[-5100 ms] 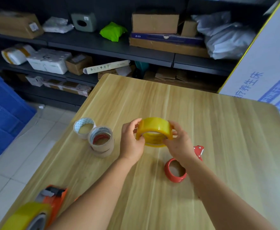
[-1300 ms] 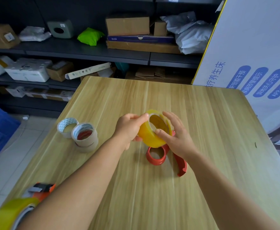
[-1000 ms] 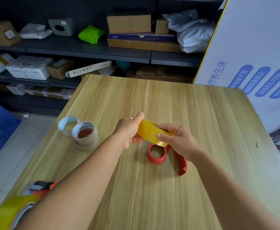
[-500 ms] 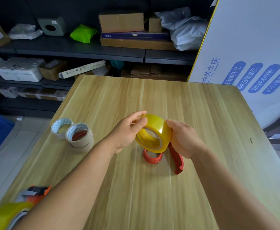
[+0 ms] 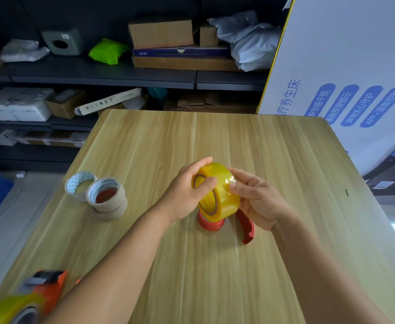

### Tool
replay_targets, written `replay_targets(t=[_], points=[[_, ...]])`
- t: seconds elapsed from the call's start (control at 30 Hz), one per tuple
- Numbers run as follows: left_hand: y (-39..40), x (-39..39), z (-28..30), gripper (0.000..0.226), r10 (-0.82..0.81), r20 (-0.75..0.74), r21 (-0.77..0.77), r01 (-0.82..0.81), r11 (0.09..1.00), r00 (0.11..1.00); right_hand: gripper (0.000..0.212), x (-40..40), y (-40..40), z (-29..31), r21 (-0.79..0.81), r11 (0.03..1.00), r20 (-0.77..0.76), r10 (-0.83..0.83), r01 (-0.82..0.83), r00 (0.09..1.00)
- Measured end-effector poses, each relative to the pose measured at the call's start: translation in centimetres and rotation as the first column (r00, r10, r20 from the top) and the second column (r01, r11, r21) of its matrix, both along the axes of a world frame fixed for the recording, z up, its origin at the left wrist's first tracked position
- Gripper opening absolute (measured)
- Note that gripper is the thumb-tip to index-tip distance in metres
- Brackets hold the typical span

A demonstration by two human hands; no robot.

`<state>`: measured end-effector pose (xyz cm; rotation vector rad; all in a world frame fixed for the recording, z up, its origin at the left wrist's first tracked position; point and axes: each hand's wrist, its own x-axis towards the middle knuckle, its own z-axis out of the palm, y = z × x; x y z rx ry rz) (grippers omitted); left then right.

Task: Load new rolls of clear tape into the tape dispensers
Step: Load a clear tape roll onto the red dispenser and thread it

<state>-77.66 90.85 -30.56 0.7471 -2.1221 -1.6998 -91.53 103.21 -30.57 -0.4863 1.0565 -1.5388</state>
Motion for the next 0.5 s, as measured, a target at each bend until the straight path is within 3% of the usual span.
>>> replay_targets(t=[0.07, 0.2, 0.33, 0.5], points=[[0.21, 0.05, -0.12, 0.071, -0.026, 0.016, 0.001, 0.026, 1.0, 1.0, 0.043, 0.02, 0.25, 0.25, -0.006, 1.0, 0.006, -0.005, 0.005, 1.0], [0.37, 0.07, 0.15, 0.069, -0.005, -0.041, 0.067, 0.008, 0.998, 0.999, 0.036, -0.13, 0.52, 0.39, -0.032, 0.999, 0.05, 0.017, -0.016, 0.999], [0.39, 0.13, 0.71, 0.058, 0.066, -0.103, 0.218, -0.042, 0.975, 0.992, 0.058, -0.2, 0.76, 0.24, -0.088, 0.99, 0.07, 0.118, -0.112, 0.99], [0.44, 0.14, 0.71, 0.041, 0.137, -0.057, 0.344, -0.11, 0.932, 0.989, 0.074, -0.1, 1.0, 0.1, -0.088, 0.977, 0.031, 0.198, -0.195, 0.98]])
